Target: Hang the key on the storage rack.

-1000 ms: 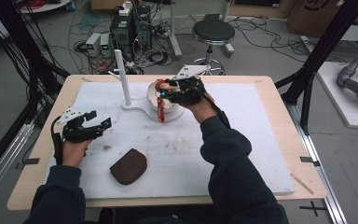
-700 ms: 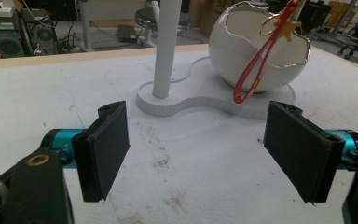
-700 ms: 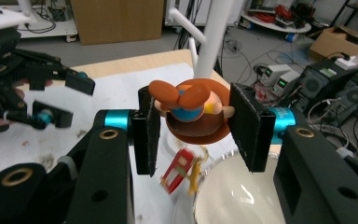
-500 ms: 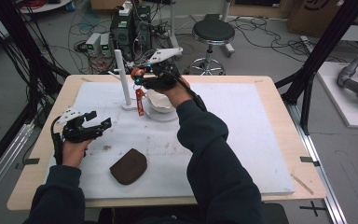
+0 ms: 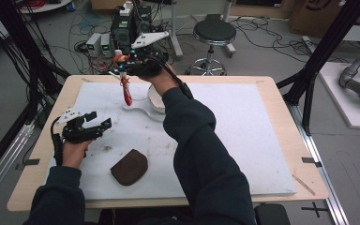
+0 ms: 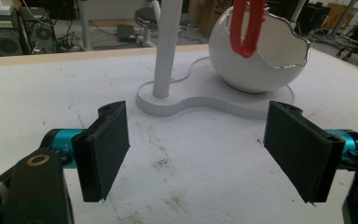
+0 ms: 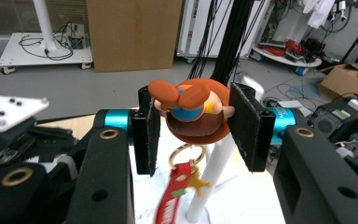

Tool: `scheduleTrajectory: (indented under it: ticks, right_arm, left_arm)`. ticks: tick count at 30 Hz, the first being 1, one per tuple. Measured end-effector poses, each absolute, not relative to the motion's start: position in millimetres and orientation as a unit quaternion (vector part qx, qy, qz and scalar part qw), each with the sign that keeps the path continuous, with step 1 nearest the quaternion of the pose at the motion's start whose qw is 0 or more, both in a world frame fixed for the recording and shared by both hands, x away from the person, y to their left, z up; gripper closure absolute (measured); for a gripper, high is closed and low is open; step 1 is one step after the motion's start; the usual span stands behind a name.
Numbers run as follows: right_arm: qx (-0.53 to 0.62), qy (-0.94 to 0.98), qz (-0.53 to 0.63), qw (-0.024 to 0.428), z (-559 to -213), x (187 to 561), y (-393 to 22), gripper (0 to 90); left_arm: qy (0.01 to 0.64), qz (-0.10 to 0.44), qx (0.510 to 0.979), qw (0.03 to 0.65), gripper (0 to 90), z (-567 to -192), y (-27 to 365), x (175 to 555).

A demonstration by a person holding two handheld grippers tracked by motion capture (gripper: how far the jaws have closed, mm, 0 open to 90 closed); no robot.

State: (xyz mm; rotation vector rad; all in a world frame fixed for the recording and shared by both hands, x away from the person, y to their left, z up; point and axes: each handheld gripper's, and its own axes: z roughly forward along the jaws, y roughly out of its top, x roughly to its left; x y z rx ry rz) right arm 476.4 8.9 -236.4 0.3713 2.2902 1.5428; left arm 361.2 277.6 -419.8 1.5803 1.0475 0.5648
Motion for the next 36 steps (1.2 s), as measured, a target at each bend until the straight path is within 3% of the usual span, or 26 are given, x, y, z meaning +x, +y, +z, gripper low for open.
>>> scheduleTrajectory:
  ticks: [15, 31, 36]
  right_arm:
    - [0.167, 0.811, 0.524, 0.201, -238.1, 494.3, 32.3, 56.2]
    - [0.203, 0.834, 0.480, 0.182, -291.3, 497.9, -25.3, 55.5]
    - [0.217, 0.828, 0.481, 0.192, -306.4, 489.6, -46.4, 46.2]
  left_arm:
    - [0.444, 0.237, 0.665, 0.552, 22.2, -419.8, 277.9, 360.4]
    - [0.443, 0.237, 0.669, 0.548, 22.2, -420.1, 277.0, 359.7]
    - [0.442, 0.238, 0.669, 0.548, 22.2, -420.3, 277.6, 359.3]
